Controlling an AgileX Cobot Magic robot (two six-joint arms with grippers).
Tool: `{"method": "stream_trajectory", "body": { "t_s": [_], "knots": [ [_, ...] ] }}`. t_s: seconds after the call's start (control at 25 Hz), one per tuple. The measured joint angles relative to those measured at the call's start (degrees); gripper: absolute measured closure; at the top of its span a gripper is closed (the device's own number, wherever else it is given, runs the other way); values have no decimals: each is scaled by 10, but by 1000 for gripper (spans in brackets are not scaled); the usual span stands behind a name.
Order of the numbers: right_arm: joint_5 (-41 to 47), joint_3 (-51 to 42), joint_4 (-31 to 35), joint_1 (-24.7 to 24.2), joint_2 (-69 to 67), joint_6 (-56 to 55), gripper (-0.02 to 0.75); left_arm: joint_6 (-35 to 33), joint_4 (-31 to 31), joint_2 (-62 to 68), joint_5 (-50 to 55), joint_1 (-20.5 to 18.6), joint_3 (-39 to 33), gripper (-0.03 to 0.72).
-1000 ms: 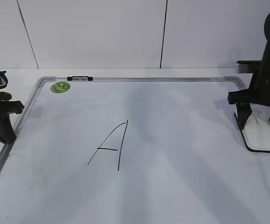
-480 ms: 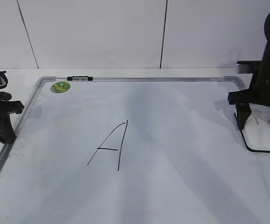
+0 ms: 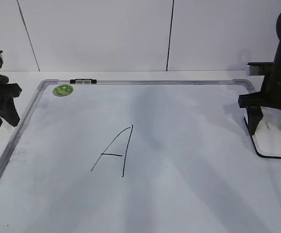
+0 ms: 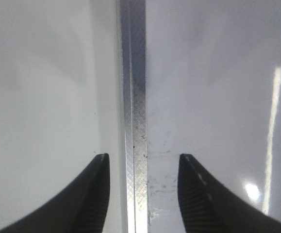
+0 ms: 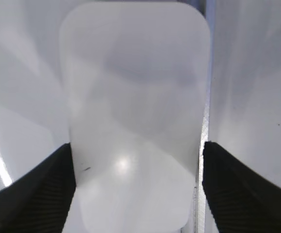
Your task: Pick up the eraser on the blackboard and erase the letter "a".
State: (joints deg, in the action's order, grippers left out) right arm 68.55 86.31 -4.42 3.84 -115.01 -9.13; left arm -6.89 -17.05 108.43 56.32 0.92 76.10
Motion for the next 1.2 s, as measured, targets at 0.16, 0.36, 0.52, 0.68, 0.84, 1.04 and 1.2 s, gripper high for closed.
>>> {"method": "stream_trajectory", "body": {
  "t_s": [0.16,0.36,0.52,0.68,0.84,1.04,1.2],
  "knots": [
    [0,0,0,0,11,0,128,0,4,-25,21,0,18,340],
    [6,0,0,0,36,0,128,0,7,-69,28,0,22,339],
    [8,0,0,0,66,0,128,2,8,-112,38,0,22,338],
    [12,0,0,0,111,1,128,5,8,-160,47,0,22,338],
    [14,0,7,0,166,1,128,6,7,-211,63,0,22,338],
    [17,0,25,0,250,1,128,12,6,-278,81,0,22,338],
    [24,0,35,0,326,1,128,17,6,-335,97,11,22,338]
  ]
}}
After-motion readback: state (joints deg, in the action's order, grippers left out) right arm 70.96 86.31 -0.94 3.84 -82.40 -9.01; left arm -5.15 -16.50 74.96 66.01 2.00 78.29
